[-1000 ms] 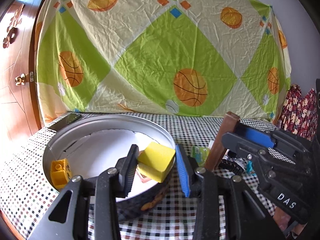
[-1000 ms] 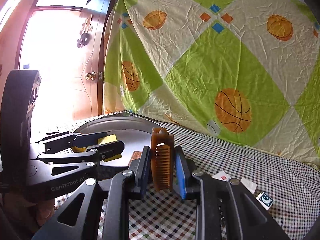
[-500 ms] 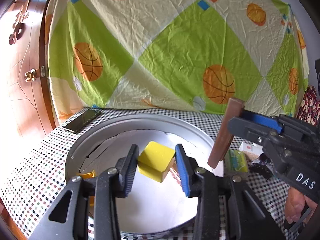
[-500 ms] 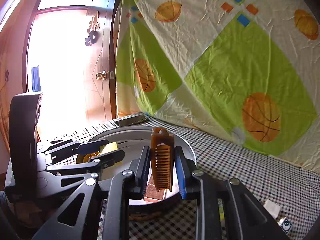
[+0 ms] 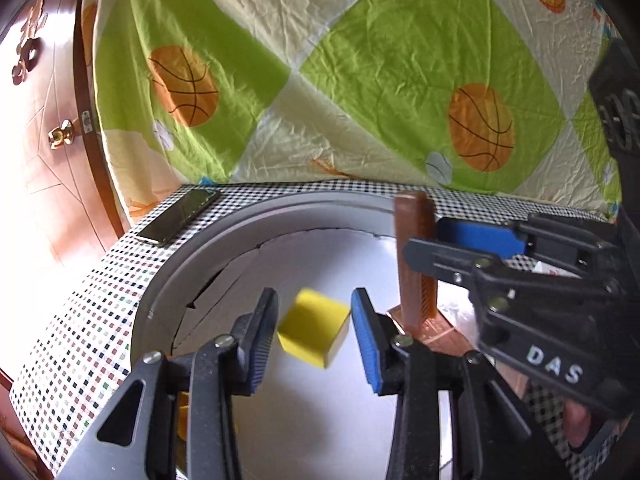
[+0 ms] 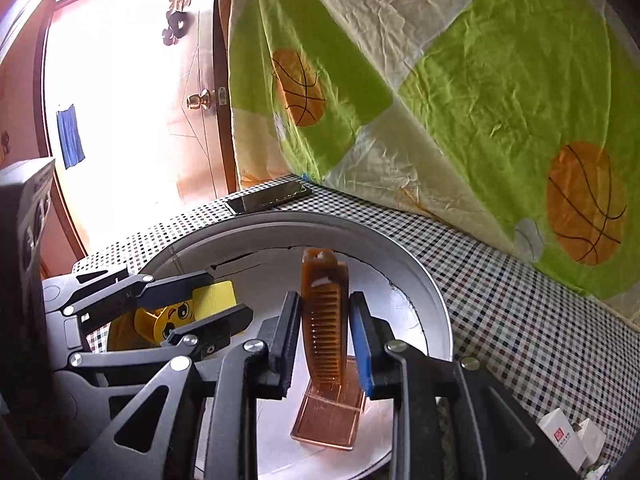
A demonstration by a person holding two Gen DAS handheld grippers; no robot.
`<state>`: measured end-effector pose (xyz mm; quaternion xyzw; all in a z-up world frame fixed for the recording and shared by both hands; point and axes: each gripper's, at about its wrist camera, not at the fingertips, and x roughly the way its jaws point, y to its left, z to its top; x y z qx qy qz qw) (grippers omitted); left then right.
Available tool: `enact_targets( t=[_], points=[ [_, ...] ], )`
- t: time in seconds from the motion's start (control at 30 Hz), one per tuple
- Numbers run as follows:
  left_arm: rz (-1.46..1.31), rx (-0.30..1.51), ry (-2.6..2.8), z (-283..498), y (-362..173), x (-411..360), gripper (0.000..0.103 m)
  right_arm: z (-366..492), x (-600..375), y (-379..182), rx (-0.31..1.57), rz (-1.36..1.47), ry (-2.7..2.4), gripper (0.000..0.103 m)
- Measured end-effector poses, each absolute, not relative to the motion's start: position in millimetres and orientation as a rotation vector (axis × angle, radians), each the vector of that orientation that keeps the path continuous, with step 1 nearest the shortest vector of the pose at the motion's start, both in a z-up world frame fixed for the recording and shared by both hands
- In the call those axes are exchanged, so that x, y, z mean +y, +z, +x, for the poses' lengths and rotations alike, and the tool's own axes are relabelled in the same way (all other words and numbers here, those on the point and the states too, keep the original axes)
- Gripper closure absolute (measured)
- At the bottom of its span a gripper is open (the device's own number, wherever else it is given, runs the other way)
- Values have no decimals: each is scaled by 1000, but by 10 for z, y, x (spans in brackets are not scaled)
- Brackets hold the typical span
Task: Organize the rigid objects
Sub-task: 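Open the left tool to drop the cube into the tin while the right tool releases the comb, then move the left tool to the green floss box while the right tool approaches the teal Lego brick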
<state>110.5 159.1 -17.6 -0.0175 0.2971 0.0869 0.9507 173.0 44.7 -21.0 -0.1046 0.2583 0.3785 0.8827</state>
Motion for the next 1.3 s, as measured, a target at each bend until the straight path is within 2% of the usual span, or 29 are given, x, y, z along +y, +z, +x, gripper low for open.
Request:
enact_targets(
  t=[0.03, 0.07, 0.2, 0.4, 0.57, 0.63, 0.7, 0.77, 0.93, 1.3],
  points=[
    [-32, 608, 179, 1109, -184, 1592, 59, 1773, 443, -217, 549, -202, 780, 50],
    [-30, 606, 182, 1103, -189, 1591, 55, 1798, 410, -217, 552, -175, 786, 42],
    [-22, 577, 209, 1029, -171, 1583, 34, 1763, 231, -241, 558, -135, 778, 41],
    [-64, 529, 218, 878, -86, 1564, 19, 1514, -256, -216, 548, -183, 729, 41],
    [-63, 505, 172, 798, -15, 1306, 18, 1118, -840, -157, 484, -246, 646, 39],
    [-46, 496, 139, 759, 4, 1112, 15, 1000, -1115, -155, 463, -235, 593, 38],
    [-29, 480, 103, 721, 18, 893, 9, 915, -1459, -170, 459, -187, 532, 35],
    [-12, 478, 63, 699, 12, 675, 9, 908, -1755, -210, 469, -129, 473, 32],
    [61, 513, -27, 758, -71, 136, 9, 1033, -2356, -420, 551, 17, 294, 31],
    [93, 645, -173, 1221, -281, -334, 11, 1311, -2479, -740, 667, 87, 242, 31]
  ],
)
